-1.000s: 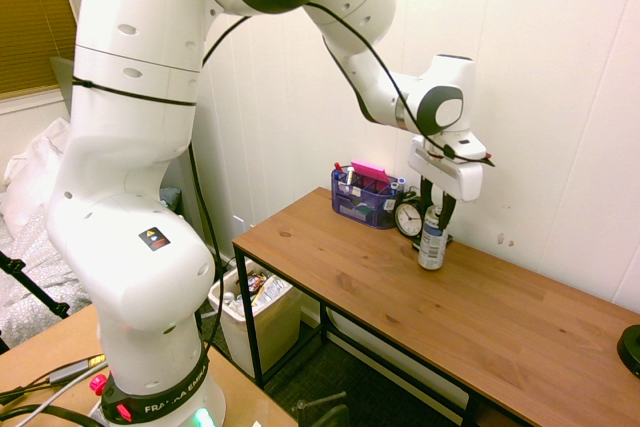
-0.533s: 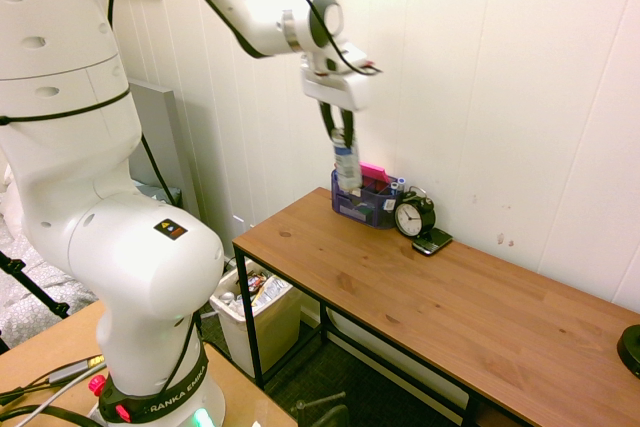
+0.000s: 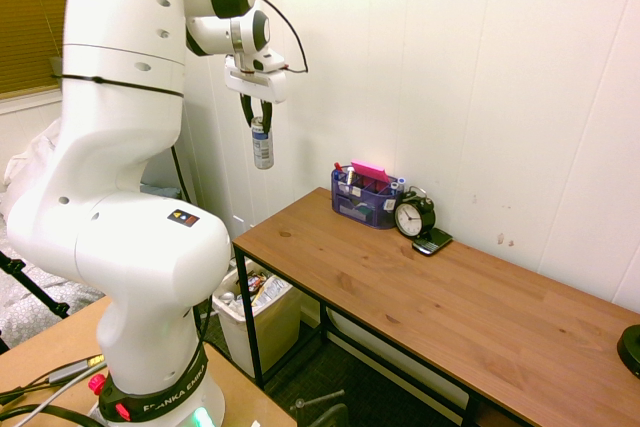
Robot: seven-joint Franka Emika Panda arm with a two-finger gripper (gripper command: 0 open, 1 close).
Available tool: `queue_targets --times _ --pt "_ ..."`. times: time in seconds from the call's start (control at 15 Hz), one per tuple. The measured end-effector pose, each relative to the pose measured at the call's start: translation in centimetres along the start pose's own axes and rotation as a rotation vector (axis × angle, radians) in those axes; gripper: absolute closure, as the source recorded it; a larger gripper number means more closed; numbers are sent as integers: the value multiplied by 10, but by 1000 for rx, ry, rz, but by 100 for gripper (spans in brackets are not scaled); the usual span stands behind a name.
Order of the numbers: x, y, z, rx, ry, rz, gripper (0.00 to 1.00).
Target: Throw the can in the trash bin
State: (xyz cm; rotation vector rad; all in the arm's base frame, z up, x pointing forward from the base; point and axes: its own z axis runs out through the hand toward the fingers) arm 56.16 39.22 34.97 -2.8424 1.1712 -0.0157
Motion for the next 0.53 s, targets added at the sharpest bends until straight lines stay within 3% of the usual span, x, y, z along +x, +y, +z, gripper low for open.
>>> queue_targets --times 0.13,0.53 --pt "4 -21 27 -35 -13 -10 0" --pt "6 -53 8 -61 5 -27 0"
